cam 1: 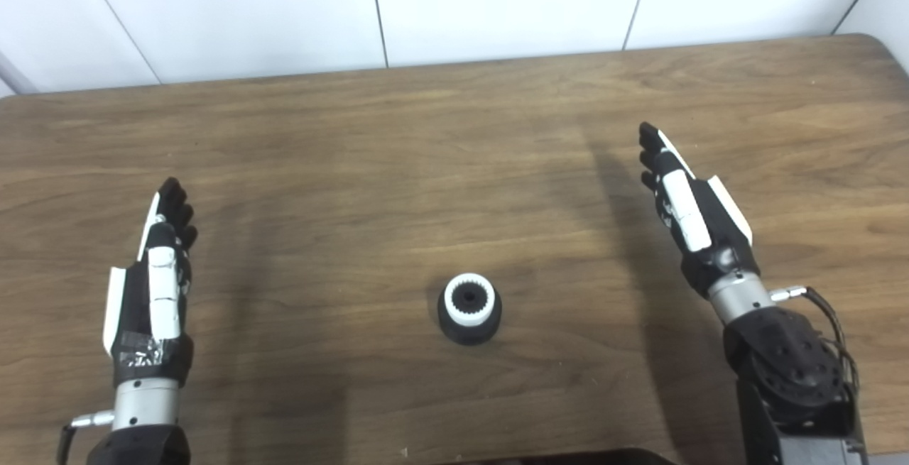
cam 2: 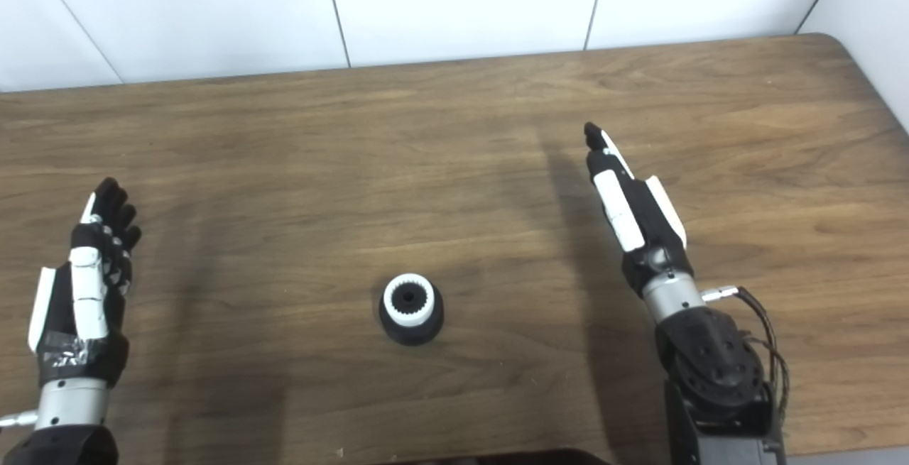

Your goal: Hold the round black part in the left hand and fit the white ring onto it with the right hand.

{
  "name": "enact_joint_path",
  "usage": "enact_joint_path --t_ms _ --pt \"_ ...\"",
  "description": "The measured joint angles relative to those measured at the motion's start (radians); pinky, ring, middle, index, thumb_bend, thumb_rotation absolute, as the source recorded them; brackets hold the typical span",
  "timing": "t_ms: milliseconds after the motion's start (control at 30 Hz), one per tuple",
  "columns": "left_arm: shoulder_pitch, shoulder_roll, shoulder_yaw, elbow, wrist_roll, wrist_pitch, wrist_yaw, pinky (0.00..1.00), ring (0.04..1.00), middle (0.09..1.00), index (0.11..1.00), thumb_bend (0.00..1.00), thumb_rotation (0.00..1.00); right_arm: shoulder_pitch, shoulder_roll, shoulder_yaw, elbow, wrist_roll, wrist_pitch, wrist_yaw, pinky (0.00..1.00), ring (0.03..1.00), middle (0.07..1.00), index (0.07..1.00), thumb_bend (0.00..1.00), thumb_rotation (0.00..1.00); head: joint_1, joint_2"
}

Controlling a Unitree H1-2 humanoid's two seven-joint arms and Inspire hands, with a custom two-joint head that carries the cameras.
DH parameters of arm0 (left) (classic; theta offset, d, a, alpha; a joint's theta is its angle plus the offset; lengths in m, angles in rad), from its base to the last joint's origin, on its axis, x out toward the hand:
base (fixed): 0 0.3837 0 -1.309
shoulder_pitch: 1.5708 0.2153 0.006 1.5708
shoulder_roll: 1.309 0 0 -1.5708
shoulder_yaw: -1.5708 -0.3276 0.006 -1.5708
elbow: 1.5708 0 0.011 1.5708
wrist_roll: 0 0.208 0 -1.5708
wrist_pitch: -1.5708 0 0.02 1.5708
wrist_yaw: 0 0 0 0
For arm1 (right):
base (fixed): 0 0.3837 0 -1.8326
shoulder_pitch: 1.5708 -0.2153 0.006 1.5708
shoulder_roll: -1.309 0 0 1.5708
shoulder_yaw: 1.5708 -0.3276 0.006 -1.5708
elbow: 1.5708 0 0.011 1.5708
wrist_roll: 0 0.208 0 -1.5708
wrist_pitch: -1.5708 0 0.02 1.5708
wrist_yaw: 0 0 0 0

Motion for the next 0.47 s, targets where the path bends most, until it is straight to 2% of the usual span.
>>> enact_joint_path --t_ms 333,467 --pt "0.001 0.000 -0.003 -0.002 -0.042 0.003 0.022 1.00 1.000 1.000 1.000 0.68 1.00 0.020 0.001 -0.018 0.000 0.056 -0.002 -0.032 1.00 1.000 1.000 1.000 0.62 1.00 0.003 0.025" --pt "0.001 0.000 -0.006 -0.002 -0.054 0.003 0.025 1.00 1.000 1.000 1.000 0.69 1.00 0.041 0.000 -0.024 0.001 0.075 -0.023 -0.036 1.00 1.000 1.000 1.000 0.61 1.00 0.006 0.032"
